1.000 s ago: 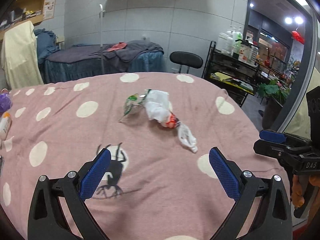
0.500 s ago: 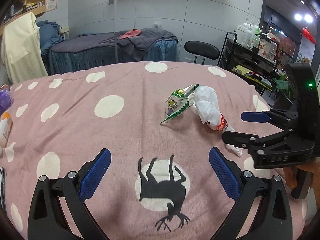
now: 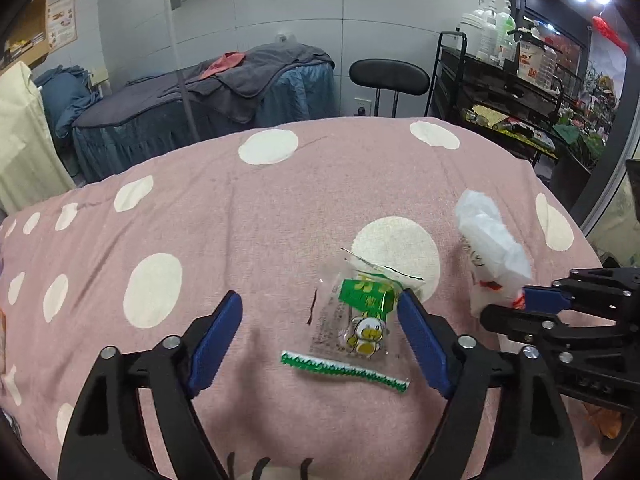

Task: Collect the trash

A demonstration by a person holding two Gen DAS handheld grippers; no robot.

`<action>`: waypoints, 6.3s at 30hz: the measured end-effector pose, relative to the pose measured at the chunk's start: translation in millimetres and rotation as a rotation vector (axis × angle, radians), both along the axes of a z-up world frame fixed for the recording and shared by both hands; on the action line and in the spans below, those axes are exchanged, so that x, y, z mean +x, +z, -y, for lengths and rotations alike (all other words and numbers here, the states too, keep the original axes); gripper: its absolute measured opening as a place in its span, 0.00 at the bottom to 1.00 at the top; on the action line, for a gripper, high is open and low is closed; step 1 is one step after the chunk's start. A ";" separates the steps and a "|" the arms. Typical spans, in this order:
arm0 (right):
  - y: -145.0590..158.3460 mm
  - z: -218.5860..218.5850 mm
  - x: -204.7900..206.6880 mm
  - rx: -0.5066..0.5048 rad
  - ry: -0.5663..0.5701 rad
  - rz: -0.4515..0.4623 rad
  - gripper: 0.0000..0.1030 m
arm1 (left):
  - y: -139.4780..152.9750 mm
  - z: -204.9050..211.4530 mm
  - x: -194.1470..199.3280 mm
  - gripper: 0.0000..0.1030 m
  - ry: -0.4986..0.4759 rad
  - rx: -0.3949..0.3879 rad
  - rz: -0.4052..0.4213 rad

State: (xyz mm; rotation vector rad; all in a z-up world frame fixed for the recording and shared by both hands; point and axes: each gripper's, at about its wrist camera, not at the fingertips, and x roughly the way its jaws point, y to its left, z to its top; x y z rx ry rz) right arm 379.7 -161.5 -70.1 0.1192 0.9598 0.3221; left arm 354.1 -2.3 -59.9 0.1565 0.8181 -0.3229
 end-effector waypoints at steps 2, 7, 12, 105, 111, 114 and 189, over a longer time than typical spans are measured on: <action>7.7 11.2 -13.0 0.031 -0.017 0.013 0.26 | -6.1 7.7 3.0 0.57 -0.018 0.005 -0.034; 27.9 30.2 -45.0 0.093 -0.045 0.057 0.26 | -10.8 4.1 -4.0 0.40 0.008 -0.072 -0.067; 46.9 44.0 -75.6 0.117 -0.067 0.115 0.26 | 4.4 -6.2 -31.1 0.32 0.030 -0.139 -0.034; -13.3 302.5 -318.5 0.006 -0.770 0.152 0.83 | 43.1 274.8 -212.7 0.32 -0.502 -0.322 -0.022; -15.2 311.7 -331.7 0.009 -0.806 0.148 0.83 | 29.8 298.9 -206.3 0.32 -0.526 -0.279 -0.067; -15.9 313.6 -337.1 0.000 -0.816 0.147 0.83 | 22.1 310.9 -204.3 0.32 -0.536 -0.249 -0.086; 51.0 70.3 -337.2 -0.208 -0.456 0.580 0.94 | 56.4 43.5 -313.4 0.94 0.186 -0.180 0.495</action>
